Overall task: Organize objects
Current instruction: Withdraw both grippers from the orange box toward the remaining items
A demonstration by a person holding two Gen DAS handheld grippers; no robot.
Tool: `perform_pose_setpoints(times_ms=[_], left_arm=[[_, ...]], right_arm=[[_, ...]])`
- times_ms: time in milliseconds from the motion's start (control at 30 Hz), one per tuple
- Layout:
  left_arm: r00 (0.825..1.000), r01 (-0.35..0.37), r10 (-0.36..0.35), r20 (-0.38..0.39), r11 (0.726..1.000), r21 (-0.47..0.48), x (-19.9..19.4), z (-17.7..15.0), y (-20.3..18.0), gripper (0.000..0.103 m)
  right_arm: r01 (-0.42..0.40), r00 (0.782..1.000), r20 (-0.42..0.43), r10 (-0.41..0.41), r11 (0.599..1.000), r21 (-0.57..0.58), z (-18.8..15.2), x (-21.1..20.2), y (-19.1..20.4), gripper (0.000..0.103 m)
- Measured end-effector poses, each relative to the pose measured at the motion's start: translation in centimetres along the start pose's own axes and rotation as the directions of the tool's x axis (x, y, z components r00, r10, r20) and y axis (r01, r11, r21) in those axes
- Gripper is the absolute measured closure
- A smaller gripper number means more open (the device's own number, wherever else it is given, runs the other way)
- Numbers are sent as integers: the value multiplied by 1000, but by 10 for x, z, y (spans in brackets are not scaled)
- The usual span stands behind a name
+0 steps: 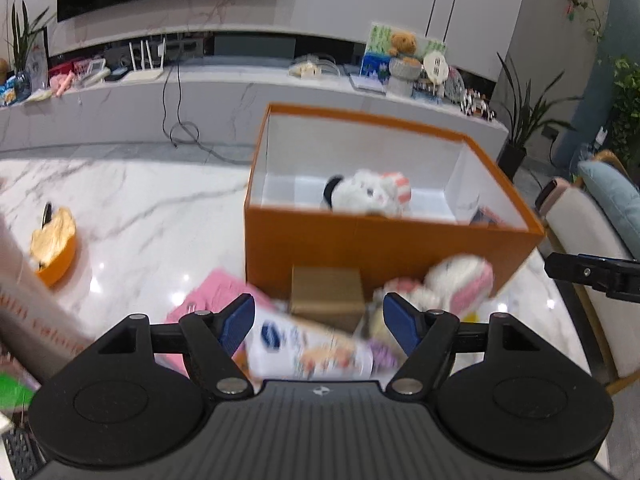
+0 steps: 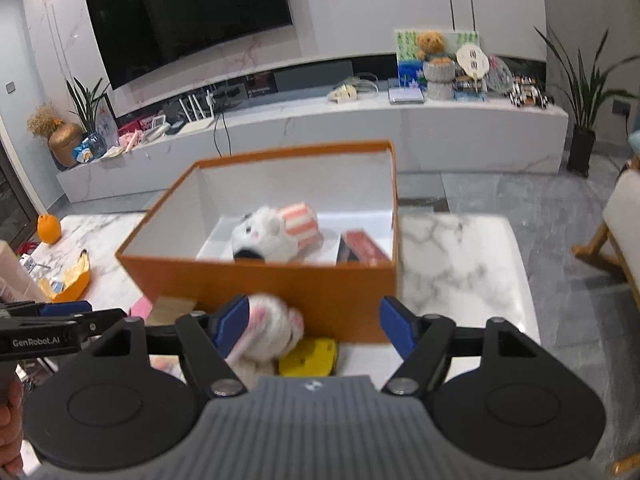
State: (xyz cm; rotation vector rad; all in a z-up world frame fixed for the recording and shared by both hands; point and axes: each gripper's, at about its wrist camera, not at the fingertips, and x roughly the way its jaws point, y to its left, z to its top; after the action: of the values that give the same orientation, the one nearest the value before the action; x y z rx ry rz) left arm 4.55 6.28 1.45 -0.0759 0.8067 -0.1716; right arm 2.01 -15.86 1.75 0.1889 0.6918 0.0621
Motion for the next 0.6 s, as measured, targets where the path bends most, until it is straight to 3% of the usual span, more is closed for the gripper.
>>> perform_pose_setpoints(times_ms=[300,600], left_arm=[[998,-19,25,-58,994,105,2,-23,-3,18],[989,-32,54,-135,987,157,11,-42,8,18]], right_arm=[[-9,993,-116,0,997,-82,-29,34,18,29],[-15,986,-165,-8,990,-142,-46,44,26,29]])
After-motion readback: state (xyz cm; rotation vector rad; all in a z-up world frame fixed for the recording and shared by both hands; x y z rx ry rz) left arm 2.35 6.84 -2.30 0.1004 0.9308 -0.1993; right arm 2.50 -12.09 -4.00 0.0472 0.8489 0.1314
